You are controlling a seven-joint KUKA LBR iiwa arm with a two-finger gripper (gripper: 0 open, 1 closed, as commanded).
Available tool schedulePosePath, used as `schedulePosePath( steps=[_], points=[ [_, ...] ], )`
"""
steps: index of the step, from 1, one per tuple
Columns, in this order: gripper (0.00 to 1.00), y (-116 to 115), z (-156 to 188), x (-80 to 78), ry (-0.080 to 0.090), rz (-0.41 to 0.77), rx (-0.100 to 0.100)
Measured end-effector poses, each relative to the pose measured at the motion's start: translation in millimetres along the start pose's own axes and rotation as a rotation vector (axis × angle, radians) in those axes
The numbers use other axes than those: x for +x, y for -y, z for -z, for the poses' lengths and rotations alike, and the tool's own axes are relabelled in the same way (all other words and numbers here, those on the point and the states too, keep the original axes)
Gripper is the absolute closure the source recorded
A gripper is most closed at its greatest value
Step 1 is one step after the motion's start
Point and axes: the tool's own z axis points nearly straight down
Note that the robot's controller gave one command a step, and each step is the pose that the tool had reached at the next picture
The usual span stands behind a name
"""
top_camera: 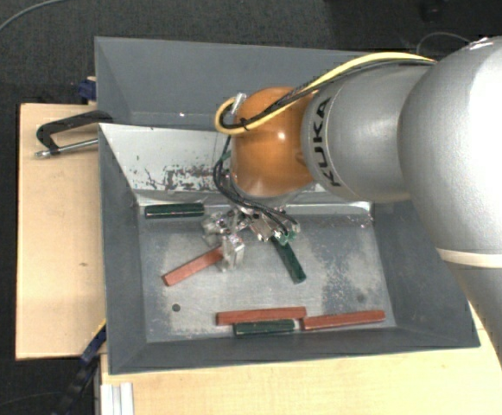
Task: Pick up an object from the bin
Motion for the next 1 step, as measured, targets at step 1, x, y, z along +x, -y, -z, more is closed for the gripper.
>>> schedulePosePath(
  steps=[1],
  points=[
    [1.0,-21.0,148.0,-6.3,0.013,0.031,0.004]
  ],
)
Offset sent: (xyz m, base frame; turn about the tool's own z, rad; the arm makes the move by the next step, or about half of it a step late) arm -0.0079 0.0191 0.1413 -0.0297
